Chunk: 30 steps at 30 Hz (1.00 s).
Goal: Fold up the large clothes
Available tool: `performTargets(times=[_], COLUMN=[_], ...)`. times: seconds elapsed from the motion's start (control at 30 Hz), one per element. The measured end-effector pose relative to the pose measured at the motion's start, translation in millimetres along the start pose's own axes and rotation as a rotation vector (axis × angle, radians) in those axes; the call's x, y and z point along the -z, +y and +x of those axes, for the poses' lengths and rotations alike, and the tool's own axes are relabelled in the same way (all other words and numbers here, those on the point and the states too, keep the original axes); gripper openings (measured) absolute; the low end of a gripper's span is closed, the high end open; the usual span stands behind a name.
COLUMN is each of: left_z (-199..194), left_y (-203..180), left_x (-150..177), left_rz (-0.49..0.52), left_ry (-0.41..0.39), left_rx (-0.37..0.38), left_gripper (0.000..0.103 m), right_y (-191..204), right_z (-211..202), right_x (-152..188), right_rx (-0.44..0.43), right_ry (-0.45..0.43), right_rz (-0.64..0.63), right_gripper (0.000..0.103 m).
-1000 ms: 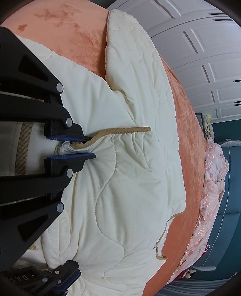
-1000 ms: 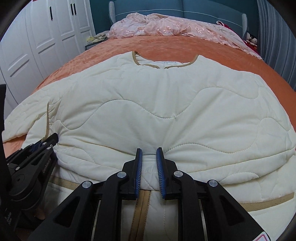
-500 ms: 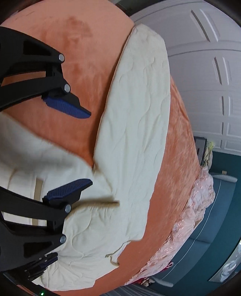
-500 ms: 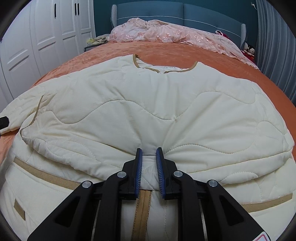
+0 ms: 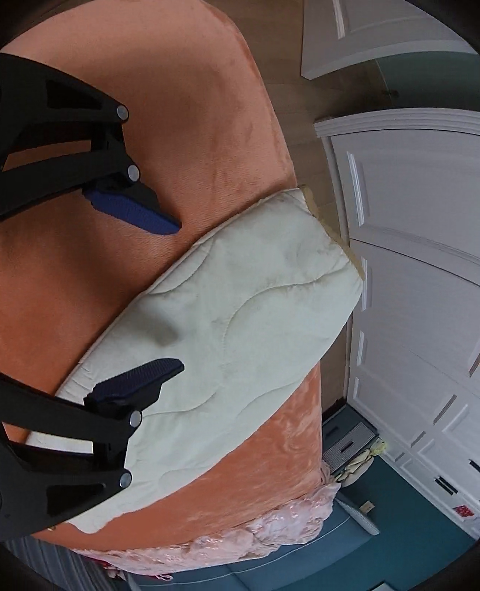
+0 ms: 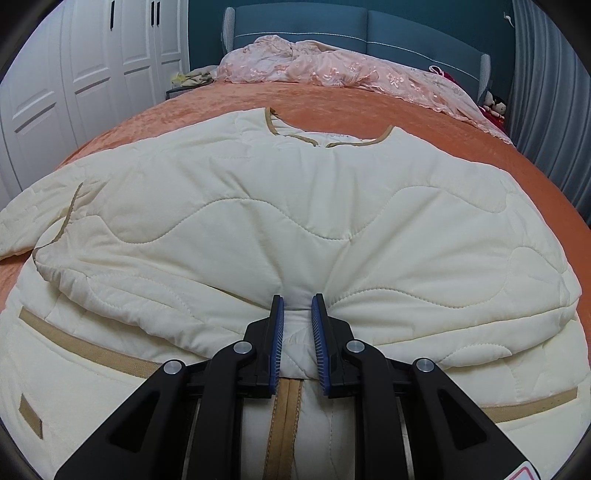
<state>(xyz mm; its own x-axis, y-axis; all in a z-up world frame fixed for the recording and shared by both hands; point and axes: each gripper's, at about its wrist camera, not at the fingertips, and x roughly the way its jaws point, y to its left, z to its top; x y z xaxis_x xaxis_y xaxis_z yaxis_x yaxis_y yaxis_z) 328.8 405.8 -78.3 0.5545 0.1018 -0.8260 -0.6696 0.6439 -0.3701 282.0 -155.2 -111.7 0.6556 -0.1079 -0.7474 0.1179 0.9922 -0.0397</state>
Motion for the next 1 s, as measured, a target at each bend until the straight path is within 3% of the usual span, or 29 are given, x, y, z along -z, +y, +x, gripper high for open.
performTargets(times=[0.03, 0.07, 0.1, 0.27, 0.47, 0.57, 0.67, 0.73, 0.8, 0.9, 1.0], left_z=[1, 1, -1, -50, -152, -186, -197, -189, -177, -162, -147], left_y=[-5, -13, -23, -93, -231, -294, -337, -348, -346, -324, -295], left_x=[0, 0, 1, 10, 70, 120, 184, 230, 267, 310, 325], left_rz=[0.006, 0.036, 0.072, 0.248, 0.514, 0.631, 0.74, 0.786, 0.8, 0.787, 0.698], left_ry=[0.002, 0.011, 0.012, -0.081, -0.179, -0.129, -0.035, 0.058, 0.133, 0.218, 0.284], left_rx=[0.002, 0.0, -0.007, 0.093, 0.357, 0.49, 0.56, 0.595, 0.603, 0.598, 0.567], left_gripper=[0.043, 0.021, 0.011, 0.005, 0.005, 0.005, 0.011, 0.021, 0.041, 0.046, 0.05], right_y=[0, 0, 0, 0, -1, -8, -27, -44, -62, -90, -113], right_z=[0, 0, 0, -1, -2, -11, -39, -61, -79, -93, -97], right_x=[0, 0, 0, 0, -2, -8, -6, 1, 7, 15, 15], right_rx=[-0.001, 0.0, 0.001, -0.002, -0.015, -0.04, -0.106, -0.108, -0.096, -0.075, -0.085], right_ry=[0.0, 0.0, 0.0, 0.0, 0.0, 0.006, -0.014, -0.019, -0.022, -0.013, -0.003], right_rz=[0.0, 0.0, -0.001, 0.002, 0.016, 0.048, 0.143, 0.186, 0.203, 0.236, 0.292], right_gripper=[0.016, 0.016, 0.016, 0.016, 0.016, 0.016, 0.029, 0.034, 0.034, 0.039, 0.045])
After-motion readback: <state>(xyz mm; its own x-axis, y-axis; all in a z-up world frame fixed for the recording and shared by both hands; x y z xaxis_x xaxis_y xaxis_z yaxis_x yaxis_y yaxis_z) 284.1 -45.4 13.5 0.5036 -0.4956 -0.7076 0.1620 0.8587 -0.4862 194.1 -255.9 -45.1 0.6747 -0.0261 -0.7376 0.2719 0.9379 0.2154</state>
